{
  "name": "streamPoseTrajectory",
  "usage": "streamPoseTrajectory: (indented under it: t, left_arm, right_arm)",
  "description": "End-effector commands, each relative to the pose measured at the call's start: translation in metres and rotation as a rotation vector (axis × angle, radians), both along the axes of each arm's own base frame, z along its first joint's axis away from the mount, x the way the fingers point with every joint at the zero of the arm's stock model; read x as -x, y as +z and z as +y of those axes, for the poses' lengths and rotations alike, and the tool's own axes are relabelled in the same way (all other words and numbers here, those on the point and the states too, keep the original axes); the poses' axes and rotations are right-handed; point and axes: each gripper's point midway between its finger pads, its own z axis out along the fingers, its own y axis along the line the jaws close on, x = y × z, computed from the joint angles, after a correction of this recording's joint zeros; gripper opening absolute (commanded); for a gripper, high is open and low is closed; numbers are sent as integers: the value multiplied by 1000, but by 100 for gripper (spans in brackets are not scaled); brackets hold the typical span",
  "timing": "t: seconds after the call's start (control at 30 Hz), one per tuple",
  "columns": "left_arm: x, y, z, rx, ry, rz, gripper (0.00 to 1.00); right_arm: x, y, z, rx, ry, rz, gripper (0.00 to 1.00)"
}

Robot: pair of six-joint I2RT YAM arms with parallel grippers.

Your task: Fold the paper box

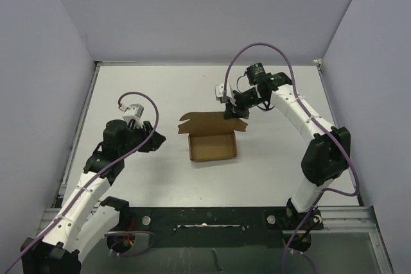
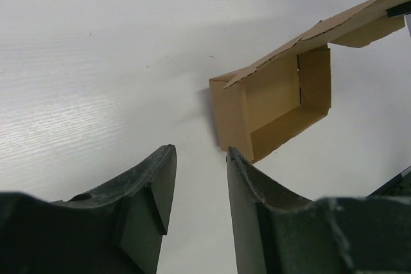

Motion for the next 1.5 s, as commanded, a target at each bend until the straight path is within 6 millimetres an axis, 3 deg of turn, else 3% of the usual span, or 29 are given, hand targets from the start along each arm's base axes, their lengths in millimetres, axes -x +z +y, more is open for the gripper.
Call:
streamPoseTrajectory:
  t: [0.0, 0.13, 0.4, 0.5, 0.6, 0.8, 0.9, 1.07, 1.27, 1.47]
  left_arm:
    - [-23, 17, -9, 45, -17, -126, 33]
    - [-35, 15, -23, 74, -60, -193, 24]
    - [-54, 10, -43, 85, -90, -343, 22]
    - [-48, 16, -44, 76, -125, -393, 23]
    - [-34, 27, -39, 88, -126, -424, 29]
    - [-13, 40, -28, 109, -82, -383, 67]
    - [-16, 50, -34, 48, -152, -385, 72]
    - [-28, 38, -54, -12, -277, -356, 75]
    - [-37, 29, -74, -36, -334, -437, 73]
    - [-53, 17, -78, -58, -313, -432, 52]
  right_arm:
    - [-2, 18, 6, -45, 17, -24, 0]
    - [-2, 17, 7, -43, 17, -20, 0]
    - [-2, 16, 11, -19, 19, -25, 0]
    - [-3, 16, 10, -15, 14, -29, 1]
    - [-2, 17, 11, -16, 16, -32, 1]
    - [-1, 17, 13, -16, 23, -30, 2]
    - [-1, 15, 15, -10, 27, -26, 2]
    - [-1, 13, 15, -4, 26, -25, 2]
    - [0, 14, 14, -5, 24, -24, 3]
    - [0, 11, 15, -3, 25, -14, 3]
